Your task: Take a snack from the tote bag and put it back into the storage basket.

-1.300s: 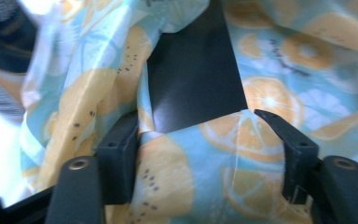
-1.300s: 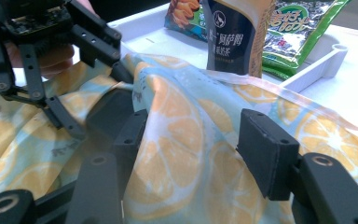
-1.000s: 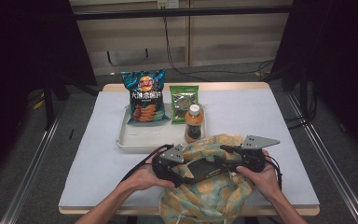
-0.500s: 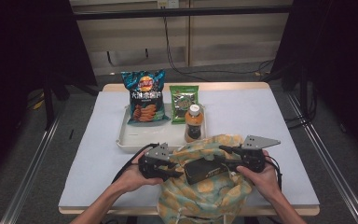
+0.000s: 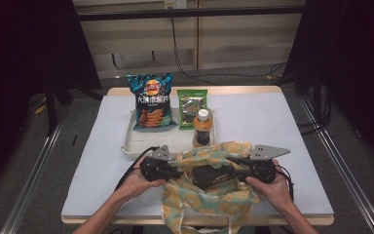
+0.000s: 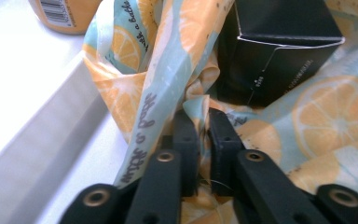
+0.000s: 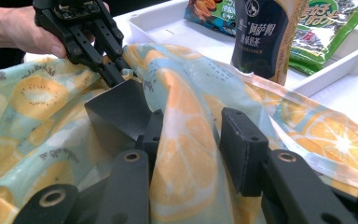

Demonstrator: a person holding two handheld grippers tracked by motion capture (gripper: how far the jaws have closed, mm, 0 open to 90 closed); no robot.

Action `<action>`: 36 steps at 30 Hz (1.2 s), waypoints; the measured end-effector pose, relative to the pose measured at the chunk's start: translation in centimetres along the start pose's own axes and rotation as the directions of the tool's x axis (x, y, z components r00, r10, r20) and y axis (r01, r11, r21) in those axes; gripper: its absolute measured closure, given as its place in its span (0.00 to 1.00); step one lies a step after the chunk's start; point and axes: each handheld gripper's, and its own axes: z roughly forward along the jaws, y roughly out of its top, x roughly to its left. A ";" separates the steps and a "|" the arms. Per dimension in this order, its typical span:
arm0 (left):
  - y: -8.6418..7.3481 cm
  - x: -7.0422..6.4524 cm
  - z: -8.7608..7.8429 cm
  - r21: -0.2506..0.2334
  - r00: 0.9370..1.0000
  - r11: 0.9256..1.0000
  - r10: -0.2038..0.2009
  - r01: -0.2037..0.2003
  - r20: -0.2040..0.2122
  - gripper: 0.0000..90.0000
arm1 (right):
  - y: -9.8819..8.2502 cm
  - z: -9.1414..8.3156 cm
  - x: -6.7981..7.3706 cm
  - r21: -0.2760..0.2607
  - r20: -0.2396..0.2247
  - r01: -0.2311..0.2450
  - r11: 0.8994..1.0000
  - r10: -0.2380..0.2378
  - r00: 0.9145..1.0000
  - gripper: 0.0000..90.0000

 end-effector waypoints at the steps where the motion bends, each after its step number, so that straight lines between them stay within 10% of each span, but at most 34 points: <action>1: 0.1 -0.1 -0.1 0.003 1.000 1.000 0.001 -0.001 -0.002 0.88 | 0.0 0.0 0.0 -0.001 0.006 0.002 1.000 -0.002 1.000 0.71; 19: 2.7 -2.6 -3.3 -0.191 0.999 0.981 0.041 -0.042 -0.010 0.49 | 0.4 -0.5 -0.2 -0.036 0.004 -0.012 0.999 0.012 1.000 0.84; 24: 3.4 -3.0 -4.4 -0.261 0.999 0.965 0.033 -0.031 0.002 0.56 | 0.5 -0.1 -0.2 -0.030 0.000 -0.015 0.999 0.015 1.000 0.87; 36: 6.2 -3.3 0.9 -0.189 0.998 0.982 0.037 -0.028 0.044 0.51 | 0.8 0.2 -0.3 -0.031 0.004 -0.010 0.999 0.010 1.000 0.87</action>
